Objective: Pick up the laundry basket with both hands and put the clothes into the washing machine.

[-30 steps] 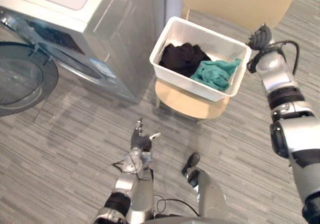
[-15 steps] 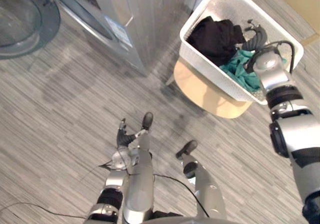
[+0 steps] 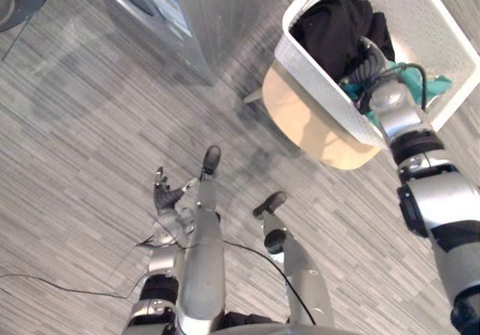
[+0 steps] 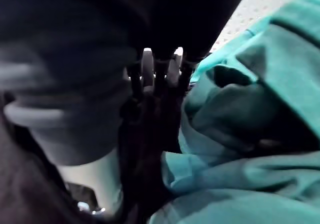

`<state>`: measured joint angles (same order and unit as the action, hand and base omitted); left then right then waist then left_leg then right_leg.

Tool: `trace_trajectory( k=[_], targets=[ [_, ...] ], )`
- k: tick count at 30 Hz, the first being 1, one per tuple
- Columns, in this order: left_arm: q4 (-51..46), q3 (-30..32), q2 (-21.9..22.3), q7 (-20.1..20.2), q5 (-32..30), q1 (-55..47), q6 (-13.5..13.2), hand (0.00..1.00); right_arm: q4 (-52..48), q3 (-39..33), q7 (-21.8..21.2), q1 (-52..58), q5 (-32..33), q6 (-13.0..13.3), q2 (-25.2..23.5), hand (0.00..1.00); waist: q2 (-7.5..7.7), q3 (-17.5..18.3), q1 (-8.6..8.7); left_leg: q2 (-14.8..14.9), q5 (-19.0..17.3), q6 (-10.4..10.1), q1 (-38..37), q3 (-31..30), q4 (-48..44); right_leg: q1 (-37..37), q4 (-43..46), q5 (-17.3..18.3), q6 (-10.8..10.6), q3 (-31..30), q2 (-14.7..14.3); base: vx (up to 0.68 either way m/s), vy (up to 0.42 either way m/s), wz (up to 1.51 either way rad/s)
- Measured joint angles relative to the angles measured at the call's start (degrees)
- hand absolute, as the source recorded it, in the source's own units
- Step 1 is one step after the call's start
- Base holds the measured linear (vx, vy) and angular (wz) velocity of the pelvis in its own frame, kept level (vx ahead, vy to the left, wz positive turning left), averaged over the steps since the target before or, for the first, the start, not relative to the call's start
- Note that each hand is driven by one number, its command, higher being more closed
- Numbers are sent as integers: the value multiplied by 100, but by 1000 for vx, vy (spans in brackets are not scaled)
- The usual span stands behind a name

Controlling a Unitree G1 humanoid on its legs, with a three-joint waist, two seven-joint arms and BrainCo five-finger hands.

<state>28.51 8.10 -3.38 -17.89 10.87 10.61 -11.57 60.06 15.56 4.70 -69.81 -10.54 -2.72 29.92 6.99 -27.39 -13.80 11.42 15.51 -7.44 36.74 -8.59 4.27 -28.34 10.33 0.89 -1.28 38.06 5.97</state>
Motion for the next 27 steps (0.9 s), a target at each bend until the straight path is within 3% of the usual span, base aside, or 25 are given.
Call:
trace_trajectory(
  k=[15,16,27],
  targets=[
    [-799,83,220,17,199,-343,-137,0,-307,728,-202,-221,-27,177,257,0,46,-23,-126,67,-10,-16,503,-84,-95,-327,-28,13,18,248,-85,56,-29,2],
    [-819,80,220,18,199,-348,-143,0,-307,735,-208,-221,-55,189,272,100,46,-23,-125,65,-14,-20,521,-82,-108,-332,-22,28,37,261,-83,58,-14,4],
    [-847,85,366,17,196,-576,-157,0,-300,737,-118,-125,-795,219,439,100,38,-28,-166,59,-33,-39,554,92,-226,-443,300,181,80,244,48,39,-22,0]
  ],
)
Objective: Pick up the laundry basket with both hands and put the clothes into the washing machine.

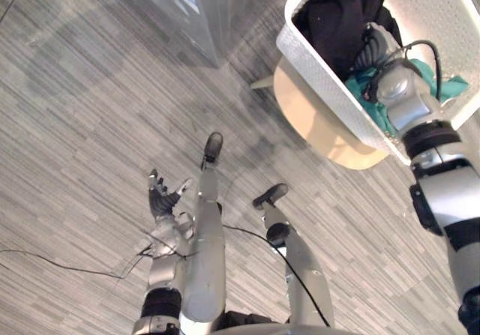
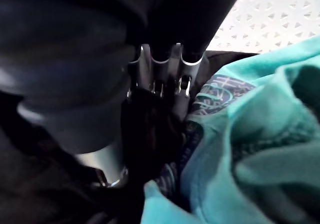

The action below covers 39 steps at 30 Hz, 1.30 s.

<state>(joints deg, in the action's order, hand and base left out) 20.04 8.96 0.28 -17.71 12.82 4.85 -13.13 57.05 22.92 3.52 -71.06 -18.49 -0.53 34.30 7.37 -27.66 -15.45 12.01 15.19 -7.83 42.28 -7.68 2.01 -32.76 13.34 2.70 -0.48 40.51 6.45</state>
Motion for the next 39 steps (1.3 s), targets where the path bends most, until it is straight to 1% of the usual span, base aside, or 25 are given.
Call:
trace_trajectory(
  k=[2,4,8,10,13,16,18,20,25,28,34,37,39],
  targets=[
    [0,2,16,-8,-2,0,0,0,-12,-1,9,77,-27,-1,0,100,-1,0,8,2,-6,1,-2,104,-99,19,36,1,1,-27,12,11,-34,-4],
    [12,17,70,-16,-1,0,2,0,-77,-4,30,134,-26,-4,2,100,-2,0,20,36,-153,26,22,215,-360,49,52,3,8,-121,-5,-11,-54,-15],
    [45,59,93,-28,-1,0,6,0,-483,-17,240,145,-8,-3,55,100,-8,0,37,142,-422,36,151,335,-900,54,54,-25,50,-285,-91,-31,-44,-28],
    [78,68,81,-29,-1,4,7,0,-635,-44,322,144,1,-4,141,100,-8,0,47,198,-479,31,181,356,-1025,57,43,-43,77,-322,-141,-26,-55,-20],
    [200,76,78,-103,-1,20,25,0,-860,-387,488,139,59,-12,282,100,-9,0,59,290,-485,33,186,398,-1079,56,-16,-97,152,-383,-234,-8,-51,-16],
    [394,138,88,-152,-2,61,40,0,-1288,-742,828,113,245,-17,342,100,-9,0,100,362,-484,32,146,494,-1100,53,-64,-145,216,-476,-304,16,-65,-18],
    [500,195,83,-208,-2,115,41,0,-1601,-870,990,97,325,-13,418,100,-9,0,131,396,-482,32,117,534,-1099,52,-70,-157,233,-517,-329,32,-53,-12],
    [592,201,73,-256,-2,131,40,0,-1794,-954,1168,-51,392,-11,473,100,-9,0,207,417,-481,32,69,593,-1096,53,-67,-171,252,-582,-338,45,-59,-15],
    [890,192,55,-281,-8,307,42,0,-2241,-1371,1557,-121,452,-5,533,100,-9,0,225,438,-479,34,-99,762,-1038,72,-75,-213,246,-759,-339,43,-43,-14],
    [998,188,42,-368,-10,384,42,0,-2350,-1375,1719,-137,449,-2,615,100,-9,0,245,443,-478,37,-159,803,-1013,99,-125,-262,246,-826,-352,53,-43,-10],
    [1365,185,-124,-386,-11,542,46,0,-2481,-1373,1761,-151,441,9,614,100,-9,1,248,405,-446,43,-282,929,-893,152,-274,-366,240,-934,-384,58,-33,-6],
    [1382,185,-192,-419,-27,555,47,0,-2483,-1374,1777,-160,429,8,607,100,-8,1,333,381,-354,47,-334,932,-730,160,-309,-385,222,-928,-380,55,-25,5],
    [1386,182,-217,-500,-155,555,58,0,-2502,-1389,1791,-159,400,4,575,100,-7,1,343,377,-298,45,-473,950,-601,219,-310,-386,221,-939,-368,90,-36,1]
  ],
)
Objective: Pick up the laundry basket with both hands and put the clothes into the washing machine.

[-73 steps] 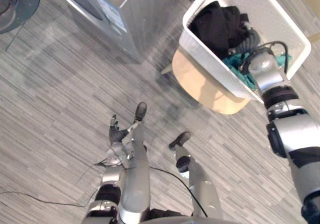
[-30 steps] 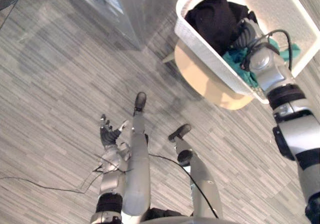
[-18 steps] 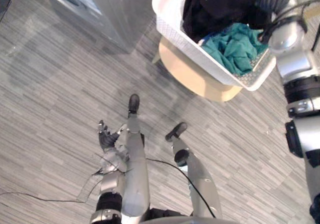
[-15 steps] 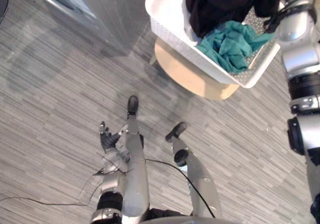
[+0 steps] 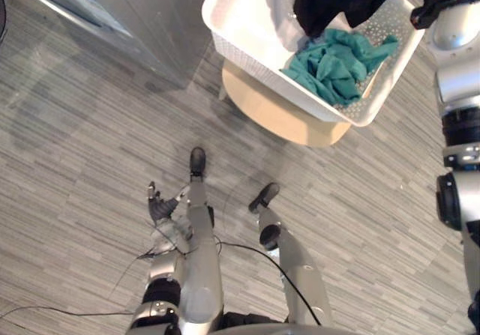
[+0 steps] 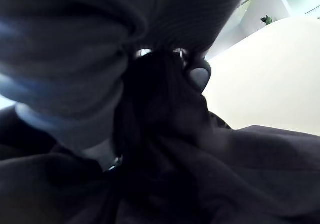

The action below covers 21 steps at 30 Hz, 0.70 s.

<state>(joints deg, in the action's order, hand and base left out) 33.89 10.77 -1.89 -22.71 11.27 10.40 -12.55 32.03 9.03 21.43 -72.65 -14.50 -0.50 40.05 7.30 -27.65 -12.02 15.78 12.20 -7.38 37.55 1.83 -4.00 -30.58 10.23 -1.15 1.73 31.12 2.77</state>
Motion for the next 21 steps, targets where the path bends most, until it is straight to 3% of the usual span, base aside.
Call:
trace_trajectory(
  k=[5,9,10,13,19,21],
  targets=[
    [-359,-380,-53,-16,-419,-60,117,0,-769,-412,115,87,-276,-41,-33,100,0,-1,26,-32,-1,0,-502,166,131,316,9,4,-5,-160,33,78,-28,-8],
    [-1187,-1331,-145,87,-1019,-87,155,0,-1468,-907,335,364,-596,-54,-5,100,-15,23,226,-188,-36,39,-1107,297,246,672,383,266,-143,-301,258,52,4,7],
    [-1362,-1611,-168,171,-1171,-85,160,0,-1642,-915,376,444,-684,-50,41,100,-55,88,340,-266,-52,68,-1255,320,327,699,552,370,-178,-327,367,14,35,11],
    [-1685,-2081,-178,397,-1410,-108,199,0,-1825,-897,384,596,-868,-12,91,100,-136,386,428,-389,-59,98,-1546,478,512,735,764,455,-231,-473,526,13,26,-4],
    [-2533,-2847,-207,776,-1425,-289,204,0,-1825,-849,357,725,-929,7,135,100,-325,958,574,-527,3,139,-2114,632,847,1067,748,494,-295,-597,599,72,5,-6],
    [-2896,-3039,-268,870,-1425,-278,200,0,-1826,-770,322,741,-931,20,149,100,-353,1081,714,-552,2,139,-2374,667,927,1307,679,493,-301,-613,602,95,14,0]
  ],
)
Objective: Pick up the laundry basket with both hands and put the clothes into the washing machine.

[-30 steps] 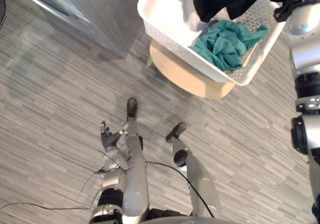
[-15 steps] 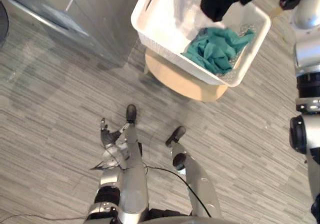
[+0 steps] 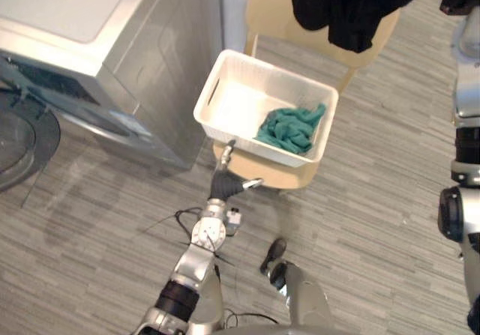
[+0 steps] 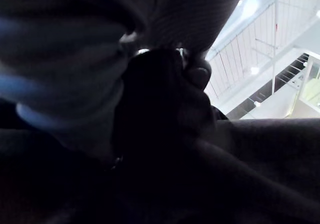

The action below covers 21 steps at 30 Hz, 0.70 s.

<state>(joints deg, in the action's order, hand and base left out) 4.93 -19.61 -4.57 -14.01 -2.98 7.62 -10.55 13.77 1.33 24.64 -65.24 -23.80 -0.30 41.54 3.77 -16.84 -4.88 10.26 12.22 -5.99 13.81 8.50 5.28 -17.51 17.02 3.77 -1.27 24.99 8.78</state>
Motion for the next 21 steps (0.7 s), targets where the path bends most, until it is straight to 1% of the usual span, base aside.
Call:
trace_trajectory(
  k=[2,3,4,6,7,8,9,10,11,13,14,15,18,20,21],
  targets=[
    [-417,-125,-3,67,3,17,-17,0,-178,25,-124,117,6,30,48,100,-32,180,86,-20,-26,24,-171,123,2,187,-171,-38,-58,-85,-24,85,24,-19],
    [-663,-177,-4,91,3,21,-68,0,-397,38,-145,338,12,130,73,100,-38,295,93,-25,-66,28,-299,242,3,279,-266,-82,-111,-200,-44,129,74,-69],
    [-1189,-355,4,140,-1,118,-222,0,-880,199,-369,950,19,380,78,100,-195,654,227,-59,-153,43,-629,523,9,572,-623,-273,-181,-463,-92,81,90,-74],
    [-1318,-355,2,139,-4,234,-301,0,-1088,325,-558,1171,21,474,78,100,-322,826,314,-49,-241,40,-711,611,16,650,-818,-398,-203,-544,-152,24,68,-49],
    [-1333,-357,2,139,-4,262,-316,0,-1088,354,-597,1180,21,499,78,100,-343,856,344,-47,-246,39,-716,632,17,660,-871,-440,-194,-568,-167,-21,31,-27],
    [-1345,-359,1,139,-5,317,-331,0,-1098,380,-613,1234,23,512,78,100,-363,868,411,-40,-247,37,-771,697,19,722,-991,-496,-209,-630,-196,-35,30,-22],
    [-1345,-389,-3,148,-8,383,-327,0,-1185,358,-620,1425,38,514,92,100,-361,917,420,-24,-260,22,-797,761,20,769,-1104,-539,-243,-668,-234,-38,27,-26],
    [-1346,-391,-4,145,-21,515,-329,0,-1396,369,-713,1758,95,556,86,100,-364,985,418,-19,-264,25,-837,826,26,821,-1216,-607,-218,-757,-261,-40,24,-35],
    [-1347,-328,-15,115,-78,678,-338,0,-1574,432,-964,2010,136,664,71,100,-375,1012,414,-22,-281,34,-906,929,33,841,-1276,-666,-221,-840,-269,-33,12,-36],
    [-1346,-266,-27,100,-169,919,-340,0,-1766,489,-1182,2273,152,750,71,100,-402,1032,442,-39,-284,37,-927,988,59,841,-1349,-731,-232,-913,-268,-43,8,-29],
    [-1345,-249,-63,106,-201,1087,-341,0,-1779,563,-1316,2410,197,806,70,100,-418,1058,522,-51,-286,36,-925,1036,61,845,-1437,-806,-232,-946,-268,-48,10,-20],
    [-1344,-249,-155,123,-209,1226,-344,0,-1779,580,-1450,2528,284,836,64,100,-440,1074,574,-58,-302,14,-918,1058,62,872,-1540,-859,-260,-970,-274,-41,9,-14],
    [-1322,-237,-423,166,-126,1398,-344,0,-1791,580,-1608,2733,423,851,66,100,-495,1115,727,-78,-303,13,-923,1076,63,943,-1725,-953,-250,-1024,-278,-12,4,-8],
    [-1192,-218,-630,265,-15,1513,-349,0,-1820,580,-1706,2770,530,851,78,100,-532,1143,727,-83,-304,13,-914,1156,63,935,-1842,-1030,-260,-1105,-289,12,1,-17],
    [-986,-219,-736,367,86,1617,-338,0,-1827,584,-1754,2770,549,851,84,100,-575,1186,733,-88,-303,13,-880,1174,63,932,-1921,-1069,-289,-1111,-289,23,-4,-8]
  ],
)
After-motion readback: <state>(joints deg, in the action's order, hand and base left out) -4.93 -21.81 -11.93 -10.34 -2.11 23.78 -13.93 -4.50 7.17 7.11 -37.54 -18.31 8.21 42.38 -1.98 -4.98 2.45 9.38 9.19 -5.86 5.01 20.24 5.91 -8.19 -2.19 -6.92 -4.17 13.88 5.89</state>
